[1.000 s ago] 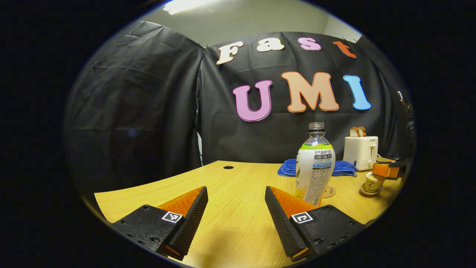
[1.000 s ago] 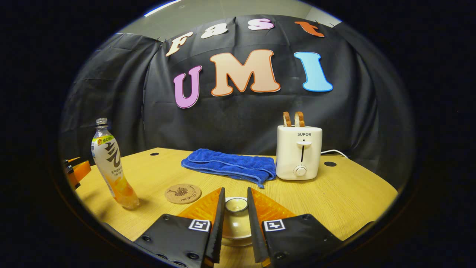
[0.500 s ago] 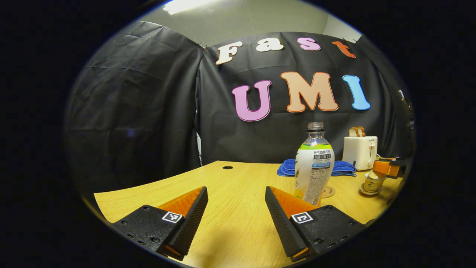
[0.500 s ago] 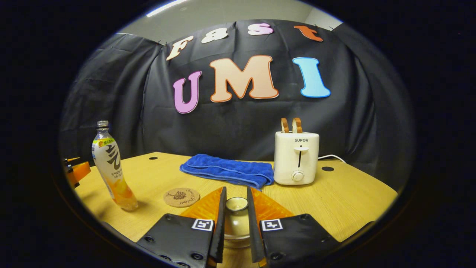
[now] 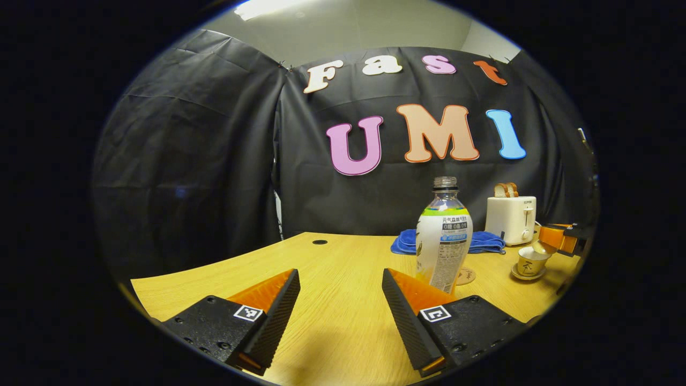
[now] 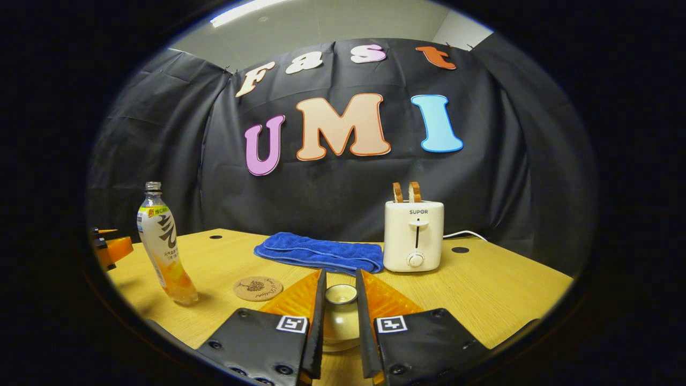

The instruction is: Open the teacup lid with one hand, grasp the water bottle and pour water into the teacup with the other hand; after pouring, place the water bottle on the coaster and then close the teacup lid.

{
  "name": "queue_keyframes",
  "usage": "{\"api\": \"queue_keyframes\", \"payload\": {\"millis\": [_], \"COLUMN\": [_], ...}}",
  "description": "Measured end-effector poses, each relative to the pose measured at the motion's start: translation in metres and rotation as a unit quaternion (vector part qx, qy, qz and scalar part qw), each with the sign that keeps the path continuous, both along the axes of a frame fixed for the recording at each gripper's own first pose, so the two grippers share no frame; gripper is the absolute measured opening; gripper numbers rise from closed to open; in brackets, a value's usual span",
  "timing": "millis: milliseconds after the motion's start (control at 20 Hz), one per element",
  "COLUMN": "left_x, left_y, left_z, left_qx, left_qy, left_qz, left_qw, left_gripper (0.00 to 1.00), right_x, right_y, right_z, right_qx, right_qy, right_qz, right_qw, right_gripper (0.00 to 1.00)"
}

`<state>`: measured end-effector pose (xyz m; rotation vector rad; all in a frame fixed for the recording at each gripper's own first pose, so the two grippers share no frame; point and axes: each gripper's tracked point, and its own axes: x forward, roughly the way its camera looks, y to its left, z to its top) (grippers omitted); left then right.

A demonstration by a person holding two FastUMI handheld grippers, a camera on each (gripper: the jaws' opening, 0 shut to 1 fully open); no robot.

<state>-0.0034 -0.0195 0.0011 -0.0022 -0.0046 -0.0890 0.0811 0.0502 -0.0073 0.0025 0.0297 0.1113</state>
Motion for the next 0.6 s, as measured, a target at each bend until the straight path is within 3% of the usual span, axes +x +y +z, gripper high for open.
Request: {"api": "queue_keyframes", "payload": {"millis": [200,600], "left_x": [-0.001,-0.011], "left_y": [-0.012,-0.056], "left_z": [0.001,0.001], "left_qx": [-0.001,-0.003], "left_qy": [-0.001,-0.001], "left_qz": [-0.031,-0.154], "left_qw": [1.000,0.988], "left_gripper": [0.90,0.90], "right_x": [-0.012,-0.040], "right_y": [-0.017,-0.054], "right_z": [0.001,0.004], "right_qx": [-0.001,-0.003], "right_qy": [0.000,-0.004], "right_qz": [-0.019,-0.063], "right_qw": [1.000,0.998], "right_gripper": [0.32,0.33]}}
